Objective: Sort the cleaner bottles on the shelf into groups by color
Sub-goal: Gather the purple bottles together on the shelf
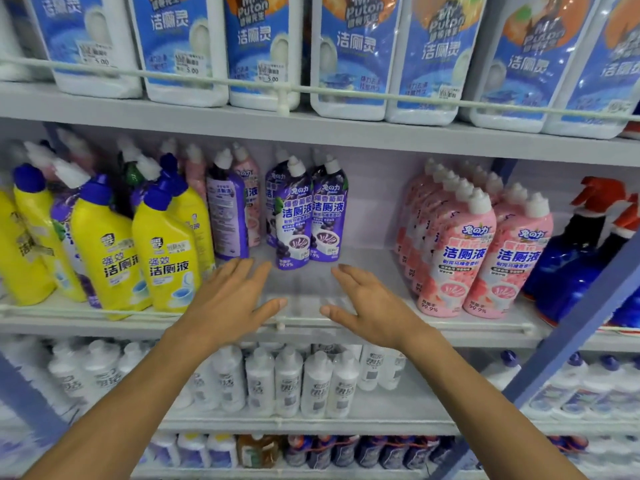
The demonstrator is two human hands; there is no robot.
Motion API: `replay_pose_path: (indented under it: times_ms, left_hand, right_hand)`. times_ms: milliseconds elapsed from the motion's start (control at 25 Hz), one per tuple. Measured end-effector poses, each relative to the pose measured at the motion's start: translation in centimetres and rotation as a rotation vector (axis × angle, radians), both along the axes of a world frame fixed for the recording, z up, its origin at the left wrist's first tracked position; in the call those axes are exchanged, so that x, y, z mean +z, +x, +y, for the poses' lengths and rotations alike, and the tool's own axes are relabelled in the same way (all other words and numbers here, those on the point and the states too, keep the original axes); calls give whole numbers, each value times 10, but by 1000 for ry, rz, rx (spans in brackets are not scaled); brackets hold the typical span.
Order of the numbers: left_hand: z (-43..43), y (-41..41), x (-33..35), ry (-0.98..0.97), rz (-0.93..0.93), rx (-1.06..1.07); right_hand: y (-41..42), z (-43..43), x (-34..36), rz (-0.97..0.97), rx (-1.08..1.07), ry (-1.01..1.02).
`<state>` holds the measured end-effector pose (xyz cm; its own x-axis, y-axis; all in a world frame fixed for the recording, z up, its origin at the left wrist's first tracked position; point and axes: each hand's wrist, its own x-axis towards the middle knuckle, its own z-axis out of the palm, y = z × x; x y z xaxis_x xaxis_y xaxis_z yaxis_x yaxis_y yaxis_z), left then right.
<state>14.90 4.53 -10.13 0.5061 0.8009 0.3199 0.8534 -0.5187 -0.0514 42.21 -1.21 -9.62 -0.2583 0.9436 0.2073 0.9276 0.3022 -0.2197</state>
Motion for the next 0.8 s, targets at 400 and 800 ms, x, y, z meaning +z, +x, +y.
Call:
replay_pose_path:
  times_ms: [400,800]
  left_hand:
    - [38,10,37,13,-20,195]
    - [139,68,36,-171,-516,186]
  right_hand:
    - [17,115,39,137,-66,93]
    - [39,208,7,450,-250,82]
